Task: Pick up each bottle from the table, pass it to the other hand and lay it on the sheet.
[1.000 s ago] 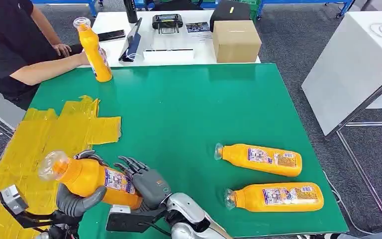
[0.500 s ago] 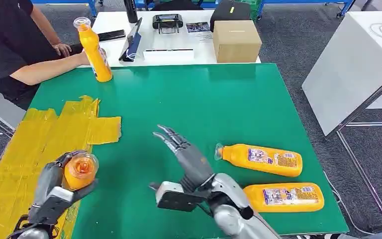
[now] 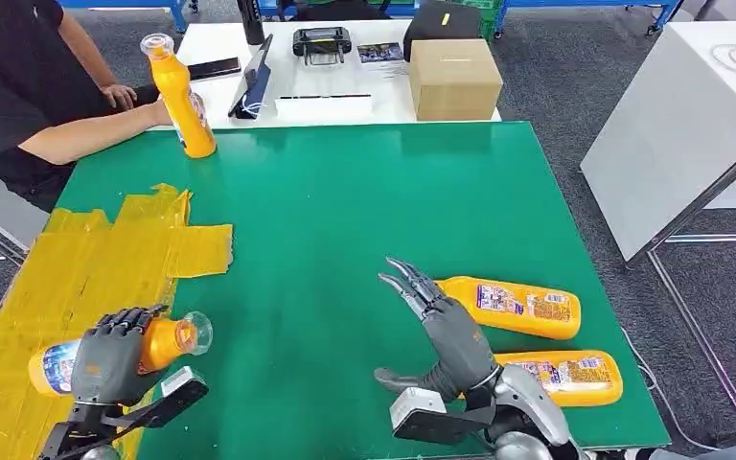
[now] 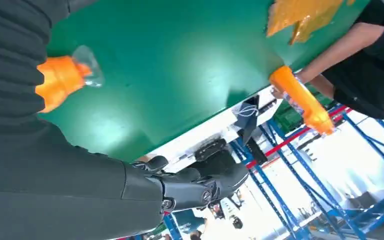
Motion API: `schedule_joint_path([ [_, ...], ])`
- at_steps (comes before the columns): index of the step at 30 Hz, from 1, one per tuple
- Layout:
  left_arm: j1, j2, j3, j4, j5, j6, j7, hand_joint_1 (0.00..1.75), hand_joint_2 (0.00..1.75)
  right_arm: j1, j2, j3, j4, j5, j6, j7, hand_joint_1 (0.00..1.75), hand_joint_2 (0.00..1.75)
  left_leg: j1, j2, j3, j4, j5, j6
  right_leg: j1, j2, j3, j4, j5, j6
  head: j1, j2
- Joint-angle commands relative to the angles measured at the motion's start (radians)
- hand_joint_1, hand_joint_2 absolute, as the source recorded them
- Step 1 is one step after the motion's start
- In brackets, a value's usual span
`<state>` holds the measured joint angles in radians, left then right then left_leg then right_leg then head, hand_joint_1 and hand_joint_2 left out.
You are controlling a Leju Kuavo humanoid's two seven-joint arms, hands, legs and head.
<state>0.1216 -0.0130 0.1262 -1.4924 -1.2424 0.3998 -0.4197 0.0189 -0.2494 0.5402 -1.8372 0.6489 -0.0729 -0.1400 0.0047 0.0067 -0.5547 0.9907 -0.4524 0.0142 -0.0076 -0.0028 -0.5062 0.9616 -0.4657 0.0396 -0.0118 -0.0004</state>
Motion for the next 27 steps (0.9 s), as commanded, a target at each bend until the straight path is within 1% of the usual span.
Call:
schedule_joint_path([
  [1, -0.087, 0.063, -0.100, 0.282, 0.012, -0.059, -0.008, 1.75, 1.75, 0.044, -0.060, -0.039, -0.031, 0.007, 0.028, -0.016, 0.00, 1.75, -0.001, -0.004, 0.002, -0.002, 0.000, 0.000, -0.001, -0.003, 0.003, -0.002, -0.001, 0.000, 0.000, 0.000],
  [2, -0.104, 0.091, -0.121, 0.354, 0.083, -0.141, -0.059, 1.75, 1.75, 0.035, -0.072, -0.028, -0.029, 0.012, 0.031, -0.019, 0.00, 1.75, -0.001, -0.004, 0.002, -0.002, 0.001, 0.000, -0.001, -0.003, 0.003, -0.002, -0.001, 0.000, 0.000, 0.000],
  [3, -0.106, 0.101, -0.125, 0.376, 0.096, -0.151, -0.073, 1.75, 1.75, 0.024, -0.075, -0.023, -0.027, 0.011, 0.036, -0.022, 0.00, 1.75, -0.001, -0.003, 0.003, -0.002, 0.000, 0.000, -0.001, -0.003, 0.003, -0.002, -0.001, 0.000, 0.000, 0.000],
  [4, -0.107, 0.111, -0.129, 0.392, 0.104, -0.163, -0.080, 1.36, 1.75, 0.015, -0.078, -0.019, -0.024, 0.010, 0.043, -0.022, 0.00, 1.75, -0.001, -0.003, 0.003, -0.002, 0.001, 0.000, -0.001, -0.003, 0.004, -0.002, -0.001, 0.000, 0.000, 0.000],
  [5, -0.107, 0.112, -0.129, 0.397, 0.108, -0.160, -0.083, 0.00, 1.75, 0.012, -0.084, -0.017, -0.024, 0.012, 0.049, -0.018, 0.00, 1.75, 0.000, 0.000, 0.003, -0.002, 0.000, 0.000, 0.000, 0.001, 0.004, -0.001, 0.000, -0.001, 0.000, 0.000],
  [6, -0.110, 0.112, -0.132, 0.400, 0.105, -0.163, -0.075, 0.00, 0.00, 0.016, -0.094, -0.017, -0.026, 0.015, 0.056, -0.012, 0.00, 1.75, 0.000, 0.000, 0.003, -0.002, 0.000, 0.000, 0.000, 0.001, 0.003, -0.001, 0.000, -0.001, 0.000, 0.000],
  [9, -0.105, 0.119, -0.135, 0.384, 0.129, -0.185, -0.081, 0.00, 0.00, 0.036, -0.151, -0.031, -0.040, 0.012, 0.079, -0.002, 0.00, 1.75, 0.000, -0.002, 0.004, -0.001, 0.000, 0.000, -0.001, -0.001, 0.005, -0.001, 0.000, 0.000, 0.000, 0.000],
  [13, -0.100, 0.121, -0.135, 0.375, 0.130, -0.186, -0.081, 0.00, 0.00, 0.043, -0.158, -0.039, -0.045, 0.007, 0.081, -0.004, 0.00, 1.75, 0.000, -0.003, 0.005, -0.001, 0.000, 0.000, -0.001, -0.001, 0.006, -0.001, 0.000, 0.000, 0.000, 0.000],
  [14, -0.097, 0.120, -0.128, 0.369, 0.148, -0.193, -0.086, 0.00, 0.00, 0.049, -0.172, -0.040, -0.050, 0.014, 0.089, 0.000, 0.00, 1.75, -0.001, -0.003, 0.006, -0.001, 0.000, 0.000, -0.001, -0.001, 0.007, -0.001, 0.000, 0.000, 0.000, 0.000],
  [16, -0.076, 0.121, -0.113, 0.337, 0.184, -0.193, -0.109, 0.00, 0.00, 0.094, -0.212, -0.064, -0.083, 0.013, 0.088, 0.003, 0.00, 1.75, 0.000, -0.003, 0.006, -0.001, 0.000, 0.000, -0.001, -0.001, 0.007, -0.001, 0.000, 0.000, 0.000, 0.000],
  [17, -0.058, 0.115, -0.094, 0.305, 0.246, -0.215, -0.147, 0.00, 0.00, 0.125, -0.231, -0.086, -0.104, 0.013, 0.087, 0.009, 0.00, 1.75, 0.000, -0.004, 0.005, -0.001, 0.000, 0.000, 0.000, -0.001, 0.007, -0.001, 0.000, -0.001, 0.000, 0.000],
  [19, -0.012, 0.100, -0.040, 0.223, 0.331, -0.261, -0.190, 0.00, 0.00, 0.216, -0.294, -0.138, -0.166, 0.013, 0.071, 0.017, 0.00, 1.75, -0.001, -0.006, 0.006, -0.001, 0.000, 0.001, -0.002, -0.003, 0.008, 0.000, -0.001, 0.000, 0.000, 0.000],
  [21, 0.030, 0.058, 0.051, 0.120, 0.471, -0.341, -0.262, 0.00, 0.00, 0.370, -0.376, -0.206, -0.263, 0.013, 0.009, 0.055, 0.00, 1.75, -0.001, -0.008, 0.005, 0.001, -0.001, 0.001, -0.002, -0.006, 0.008, 0.000, -0.002, 0.000, 0.000, 0.000],
  [22, 0.051, 0.038, 0.095, 0.048, 0.572, -0.400, -0.278, 0.00, 0.00, 0.454, -0.419, -0.239, -0.312, 0.011, -0.032, 0.075, 0.00, 1.75, -0.001, -0.009, 0.005, 0.002, -0.002, 0.001, -0.002, -0.007, 0.008, 0.000, -0.003, 0.000, -0.001, 0.000],
  [24, 0.066, 0.015, 0.153, -0.039, 0.760, -0.489, -0.278, 0.00, 0.00, 0.563, -0.459, -0.277, -0.366, 0.014, -0.098, 0.121, 0.00, 1.75, -0.001, -0.011, 0.004, 0.002, -0.002, 0.001, -0.002, -0.009, 0.008, 0.001, -0.004, 0.000, 0.000, 0.000],
  [25, 0.067, 0.007, 0.177, -0.068, 0.828, -0.519, -0.278, 0.00, 0.00, 0.603, -0.471, -0.287, -0.384, 0.020, -0.124, 0.148, 0.00, 1.75, -0.001, -0.009, 0.002, 0.002, -0.001, 0.001, -0.002, -0.008, 0.005, 0.001, -0.003, 0.000, 0.000, 0.000],
  [26, 0.054, -0.019, 0.238, -0.080, 0.955, -0.598, -0.278, 0.00, 0.00, 0.647, -0.486, -0.293, -0.404, 0.022, -0.157, 0.176, 0.00, 1.75, -0.001, -0.010, 0.001, 0.003, -0.003, 0.001, -0.002, -0.008, 0.005, 0.002, -0.004, 0.000, 0.000, 0.000],
  [27, 0.035, -0.058, 0.316, -0.097, 1.086, -0.718, -0.278, 0.00, 0.00, 0.696, -0.503, -0.299, -0.422, 0.035, -0.198, 0.226, 0.00, 1.75, 0.000, -0.010, -0.001, 0.003, -0.002, 0.001, -0.002, -0.008, 0.003, 0.002, -0.004, 0.000, 0.000, 0.000],
])
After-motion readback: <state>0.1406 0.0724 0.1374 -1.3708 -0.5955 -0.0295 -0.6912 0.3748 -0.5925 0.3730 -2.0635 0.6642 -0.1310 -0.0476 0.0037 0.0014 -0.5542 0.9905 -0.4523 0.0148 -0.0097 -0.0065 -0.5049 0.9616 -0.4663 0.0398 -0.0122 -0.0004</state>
